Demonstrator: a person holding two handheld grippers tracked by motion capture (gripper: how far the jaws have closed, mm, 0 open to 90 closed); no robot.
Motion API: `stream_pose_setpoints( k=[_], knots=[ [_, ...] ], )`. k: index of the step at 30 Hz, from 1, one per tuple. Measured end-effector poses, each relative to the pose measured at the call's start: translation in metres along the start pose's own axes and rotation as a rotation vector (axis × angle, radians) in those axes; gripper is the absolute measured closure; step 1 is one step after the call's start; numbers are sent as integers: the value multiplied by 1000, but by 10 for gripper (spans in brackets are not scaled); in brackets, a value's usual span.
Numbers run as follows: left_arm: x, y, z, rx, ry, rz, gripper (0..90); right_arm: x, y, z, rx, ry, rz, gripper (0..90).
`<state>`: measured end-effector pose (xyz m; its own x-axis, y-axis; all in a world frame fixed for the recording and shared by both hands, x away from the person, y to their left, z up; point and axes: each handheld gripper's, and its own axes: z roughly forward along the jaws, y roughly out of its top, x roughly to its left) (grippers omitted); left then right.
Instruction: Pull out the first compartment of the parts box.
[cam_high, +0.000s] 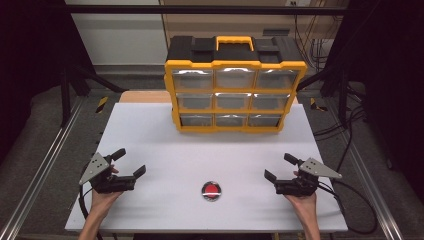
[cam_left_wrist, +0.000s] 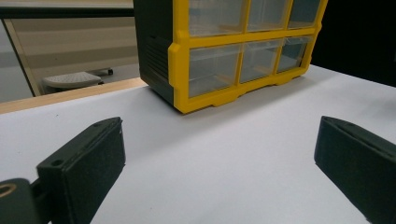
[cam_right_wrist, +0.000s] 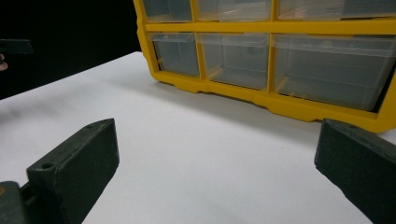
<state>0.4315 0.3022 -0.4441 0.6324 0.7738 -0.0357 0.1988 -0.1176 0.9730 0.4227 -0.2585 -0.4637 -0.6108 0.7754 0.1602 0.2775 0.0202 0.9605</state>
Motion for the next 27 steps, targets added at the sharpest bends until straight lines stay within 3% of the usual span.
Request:
stream_pose_setpoints(
  k=[14, 27],
  knots=[
    [-3, 3, 1, 1, -6, 12, 19, -1, 1, -1, -5, 5, 1, 7],
    [-10, 16, 3, 17, -15, 68, 24, -2, 1, 0, 3, -2, -10, 8]
  ],
)
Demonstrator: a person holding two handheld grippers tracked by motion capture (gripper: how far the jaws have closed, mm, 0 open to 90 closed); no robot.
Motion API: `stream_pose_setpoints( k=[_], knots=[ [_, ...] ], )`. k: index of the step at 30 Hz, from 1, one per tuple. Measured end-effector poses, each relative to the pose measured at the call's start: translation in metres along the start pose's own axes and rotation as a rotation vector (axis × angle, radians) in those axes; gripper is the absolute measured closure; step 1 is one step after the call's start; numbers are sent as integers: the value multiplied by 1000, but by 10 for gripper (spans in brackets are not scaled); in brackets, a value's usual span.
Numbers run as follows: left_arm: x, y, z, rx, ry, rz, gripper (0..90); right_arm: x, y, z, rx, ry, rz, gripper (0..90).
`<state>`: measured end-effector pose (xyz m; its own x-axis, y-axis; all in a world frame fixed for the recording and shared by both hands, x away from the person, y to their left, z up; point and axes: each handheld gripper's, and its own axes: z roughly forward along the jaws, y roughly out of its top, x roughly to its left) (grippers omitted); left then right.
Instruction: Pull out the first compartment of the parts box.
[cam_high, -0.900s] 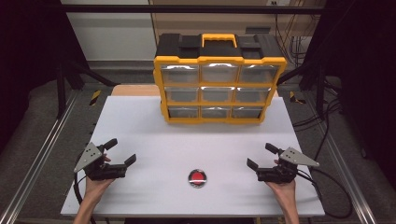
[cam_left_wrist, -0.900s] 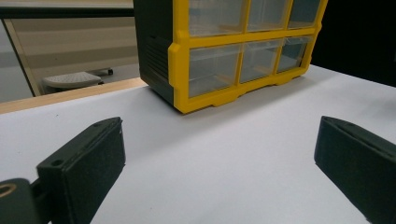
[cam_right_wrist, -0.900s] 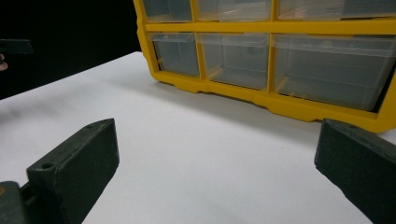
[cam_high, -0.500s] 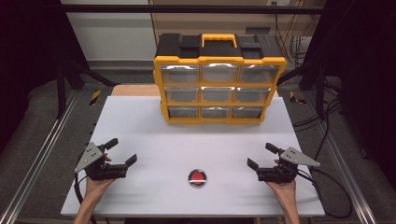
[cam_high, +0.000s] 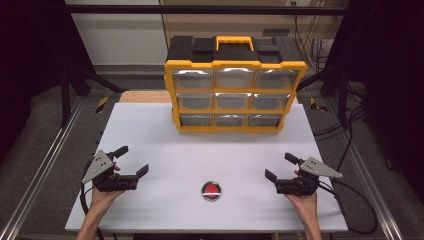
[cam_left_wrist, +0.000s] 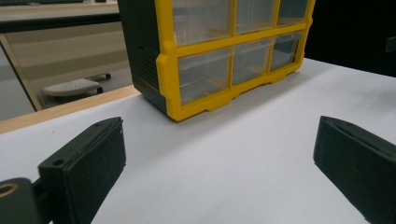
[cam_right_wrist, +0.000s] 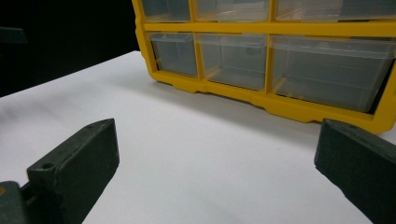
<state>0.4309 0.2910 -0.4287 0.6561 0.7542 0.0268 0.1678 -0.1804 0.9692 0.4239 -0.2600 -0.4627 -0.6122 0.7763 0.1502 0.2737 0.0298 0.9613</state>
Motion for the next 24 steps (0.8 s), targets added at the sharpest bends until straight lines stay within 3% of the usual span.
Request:
stream_pose_setpoints(
  k=[15, 24],
  knots=[
    [3, 27, 3, 2, -19, 93, 27, -1, 0, 0, 4, -8, -9, 7],
    [4, 49, 2, 6, -11, 212, 29, -1, 0, 0, 6, -10, -12, 8]
  ],
)
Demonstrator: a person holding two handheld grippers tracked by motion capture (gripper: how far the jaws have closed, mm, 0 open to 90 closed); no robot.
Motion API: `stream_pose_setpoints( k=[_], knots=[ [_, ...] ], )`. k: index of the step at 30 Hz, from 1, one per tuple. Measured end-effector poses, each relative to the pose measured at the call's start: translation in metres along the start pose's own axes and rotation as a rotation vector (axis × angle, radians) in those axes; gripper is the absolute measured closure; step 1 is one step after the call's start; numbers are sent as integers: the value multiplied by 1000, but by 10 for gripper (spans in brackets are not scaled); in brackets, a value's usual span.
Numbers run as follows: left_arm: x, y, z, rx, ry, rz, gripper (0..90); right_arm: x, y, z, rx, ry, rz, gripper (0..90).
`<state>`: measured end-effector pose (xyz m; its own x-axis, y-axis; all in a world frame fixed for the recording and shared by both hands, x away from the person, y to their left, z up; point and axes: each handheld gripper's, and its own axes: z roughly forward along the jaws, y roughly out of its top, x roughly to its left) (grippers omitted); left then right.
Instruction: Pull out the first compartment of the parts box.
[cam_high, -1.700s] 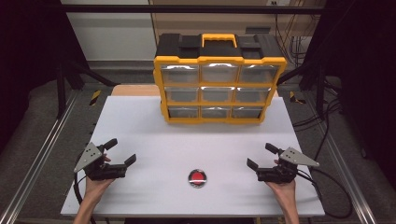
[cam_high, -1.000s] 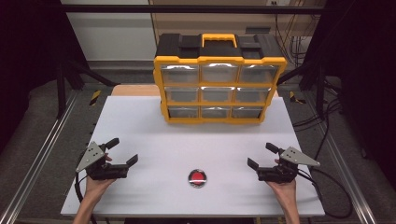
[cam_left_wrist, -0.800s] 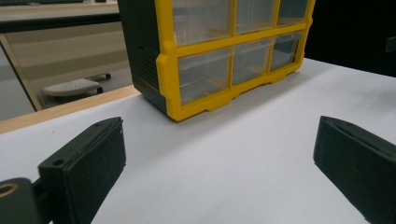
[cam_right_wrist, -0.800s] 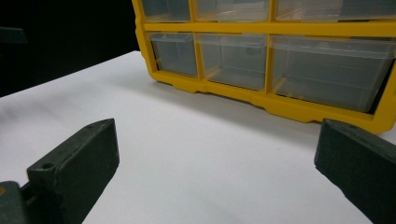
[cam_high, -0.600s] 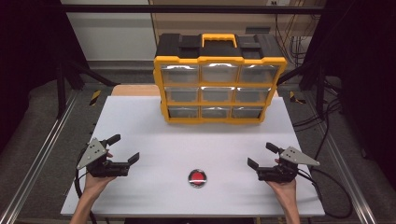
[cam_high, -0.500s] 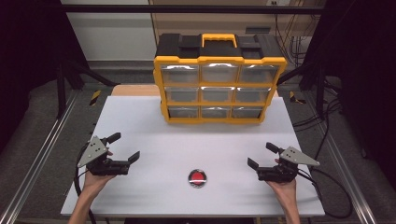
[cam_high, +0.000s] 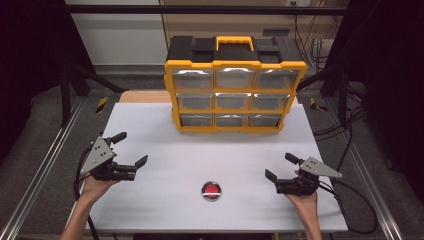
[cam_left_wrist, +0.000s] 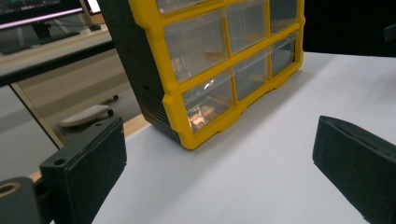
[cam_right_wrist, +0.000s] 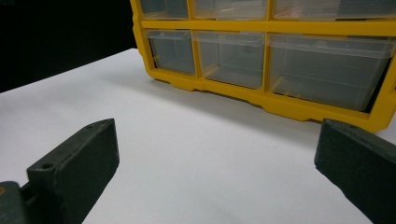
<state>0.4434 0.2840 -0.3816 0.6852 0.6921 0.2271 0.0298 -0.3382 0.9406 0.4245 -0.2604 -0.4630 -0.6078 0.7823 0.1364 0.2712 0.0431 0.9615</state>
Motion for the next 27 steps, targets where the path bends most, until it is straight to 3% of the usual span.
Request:
stream_pose_setpoints(
  k=[8, 19, 27],
  knots=[
    [-3, 22, 5, 16, -3, 121, 33, 0, 0, 0, 0, 1, 2, 7],
    [-9, 43, 21, 38, -15, 252, 33, 0, 1, -1, -2, 0, 2, 7],
    [-13, 62, 34, 52, -7, 377, 35, 0, 1, -1, 1, 1, 4, 7]
  ],
)
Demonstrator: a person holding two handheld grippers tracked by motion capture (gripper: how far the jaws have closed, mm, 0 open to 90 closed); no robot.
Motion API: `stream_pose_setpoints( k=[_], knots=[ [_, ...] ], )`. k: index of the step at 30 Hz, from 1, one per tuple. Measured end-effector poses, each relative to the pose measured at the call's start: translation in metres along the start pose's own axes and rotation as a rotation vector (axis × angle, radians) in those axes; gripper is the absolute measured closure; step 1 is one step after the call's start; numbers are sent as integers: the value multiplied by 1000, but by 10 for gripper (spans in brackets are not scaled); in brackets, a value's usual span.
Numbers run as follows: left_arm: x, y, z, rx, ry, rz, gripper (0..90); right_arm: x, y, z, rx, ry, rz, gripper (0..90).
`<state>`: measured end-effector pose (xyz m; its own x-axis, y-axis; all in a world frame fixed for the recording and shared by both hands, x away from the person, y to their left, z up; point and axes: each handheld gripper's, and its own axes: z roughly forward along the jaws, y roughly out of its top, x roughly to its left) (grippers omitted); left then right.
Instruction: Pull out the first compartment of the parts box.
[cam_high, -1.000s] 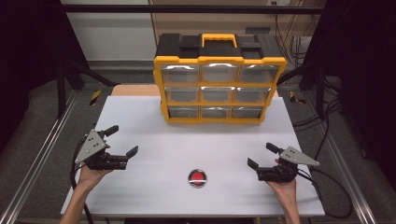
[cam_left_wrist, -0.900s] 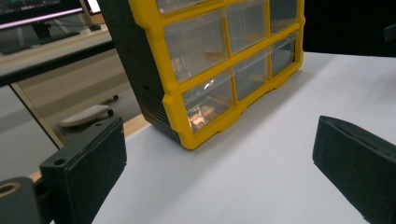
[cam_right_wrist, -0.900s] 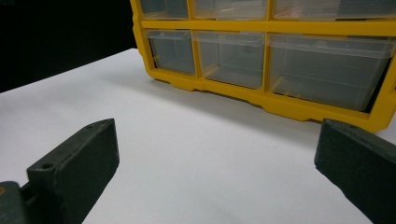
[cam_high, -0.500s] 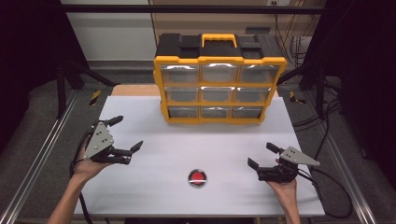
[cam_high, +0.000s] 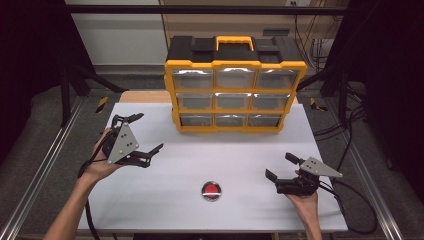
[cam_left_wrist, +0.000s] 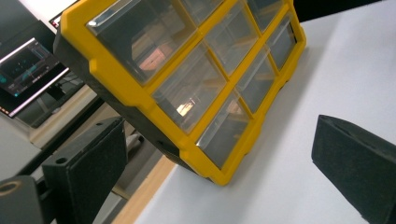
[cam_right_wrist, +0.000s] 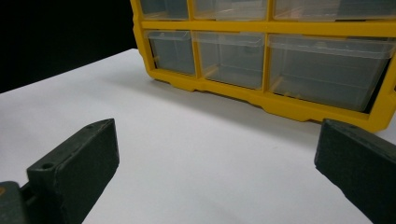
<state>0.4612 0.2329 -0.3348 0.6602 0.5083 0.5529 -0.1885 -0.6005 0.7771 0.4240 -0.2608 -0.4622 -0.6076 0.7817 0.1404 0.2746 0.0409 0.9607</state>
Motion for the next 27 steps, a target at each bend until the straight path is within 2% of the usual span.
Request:
stream_pose_setpoints(
  k=[6, 11, 14, 21, 27],
  knots=[
    [-2, 15, 10, 16, 5, 121, 35, 0, 0, 0, -1, 0, 0, 7],
    [-3, 25, 18, 14, -3, 175, 37, 0, 0, 0, 3, -1, -5, 7],
    [-3, 29, 23, 15, 4, 224, 38, 0, 0, 0, 3, -2, -6, 7],
    [0, 36, 33, 0, 18, 279, 38, 0, 0, 0, 2, -1, -4, 7],
    [6, 44, 44, 13, 40, 312, 38, 0, 0, 0, 2, -1, -3, 7]
  ],
)
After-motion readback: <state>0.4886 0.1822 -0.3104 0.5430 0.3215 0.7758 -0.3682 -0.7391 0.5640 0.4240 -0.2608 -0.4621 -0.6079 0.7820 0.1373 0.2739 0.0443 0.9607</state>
